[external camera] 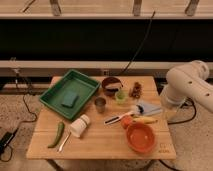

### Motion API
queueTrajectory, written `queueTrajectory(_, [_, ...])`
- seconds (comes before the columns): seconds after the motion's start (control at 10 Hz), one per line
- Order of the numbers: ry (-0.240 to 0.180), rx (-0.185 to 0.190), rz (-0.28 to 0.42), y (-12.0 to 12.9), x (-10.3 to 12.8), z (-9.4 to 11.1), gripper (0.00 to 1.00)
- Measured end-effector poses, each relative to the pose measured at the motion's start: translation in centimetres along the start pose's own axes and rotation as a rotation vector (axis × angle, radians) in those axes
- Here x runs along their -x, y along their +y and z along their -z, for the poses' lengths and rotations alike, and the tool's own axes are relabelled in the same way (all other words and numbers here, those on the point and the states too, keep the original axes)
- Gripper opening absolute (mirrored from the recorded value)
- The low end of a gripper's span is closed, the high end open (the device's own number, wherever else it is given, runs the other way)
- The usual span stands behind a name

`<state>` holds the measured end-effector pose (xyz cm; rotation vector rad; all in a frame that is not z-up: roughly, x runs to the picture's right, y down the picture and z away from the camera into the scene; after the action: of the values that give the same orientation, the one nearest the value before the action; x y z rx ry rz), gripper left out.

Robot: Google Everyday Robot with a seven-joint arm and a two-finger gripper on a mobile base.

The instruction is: Place eraser in red bowl

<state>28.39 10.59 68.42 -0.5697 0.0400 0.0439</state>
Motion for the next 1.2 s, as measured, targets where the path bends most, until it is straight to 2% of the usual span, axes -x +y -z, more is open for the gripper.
queueTrajectory(1.0, [0.0,-0.001,-0.001,-0.03,0.0,0.01,0.65])
queueTrajectory(1.2, [-0.011,-0.002,-0.022,-0.3,0.1,-0.23,0.65])
